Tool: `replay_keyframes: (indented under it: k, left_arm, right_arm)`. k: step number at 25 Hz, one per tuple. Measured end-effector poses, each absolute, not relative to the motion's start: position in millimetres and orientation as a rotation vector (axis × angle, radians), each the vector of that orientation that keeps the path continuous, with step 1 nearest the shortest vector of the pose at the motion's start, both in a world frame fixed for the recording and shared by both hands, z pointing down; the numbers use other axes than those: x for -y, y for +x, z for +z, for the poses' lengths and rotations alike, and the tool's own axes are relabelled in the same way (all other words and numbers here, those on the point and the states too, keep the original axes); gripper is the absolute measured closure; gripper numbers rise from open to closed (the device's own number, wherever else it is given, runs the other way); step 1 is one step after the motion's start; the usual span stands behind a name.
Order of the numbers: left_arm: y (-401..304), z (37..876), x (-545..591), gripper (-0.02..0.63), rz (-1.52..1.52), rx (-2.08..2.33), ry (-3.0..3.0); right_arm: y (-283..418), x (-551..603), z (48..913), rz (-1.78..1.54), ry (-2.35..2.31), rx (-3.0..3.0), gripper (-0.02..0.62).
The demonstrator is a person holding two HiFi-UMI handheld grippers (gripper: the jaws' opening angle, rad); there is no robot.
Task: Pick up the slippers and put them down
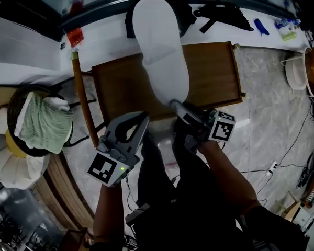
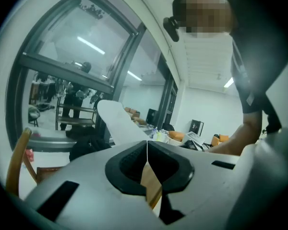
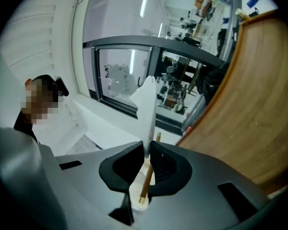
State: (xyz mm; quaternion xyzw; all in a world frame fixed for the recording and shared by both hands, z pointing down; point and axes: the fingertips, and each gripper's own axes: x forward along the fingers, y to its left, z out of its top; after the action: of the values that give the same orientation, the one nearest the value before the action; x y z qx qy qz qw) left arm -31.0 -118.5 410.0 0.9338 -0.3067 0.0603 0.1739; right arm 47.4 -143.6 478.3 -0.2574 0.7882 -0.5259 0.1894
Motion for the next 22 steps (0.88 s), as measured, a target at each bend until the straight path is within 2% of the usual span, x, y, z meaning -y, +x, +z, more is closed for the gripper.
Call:
replay_keyframes:
  k: [10, 22]
  left_arm:
    - [-20.3, 483.4, 107.7, 0.593, 0.160, 0.791, 2.575]
    - [-19.2, 511.4, 85.5, 0.592, 0.196, 0.739, 2.563]
  right_arm:
    - [39.5, 103.6, 576.6, -1.701, -0.781, -2.093, 0.548]
    - [28.6, 74.2, 615.0, -1.839, -0.788, -2.016, 0.548]
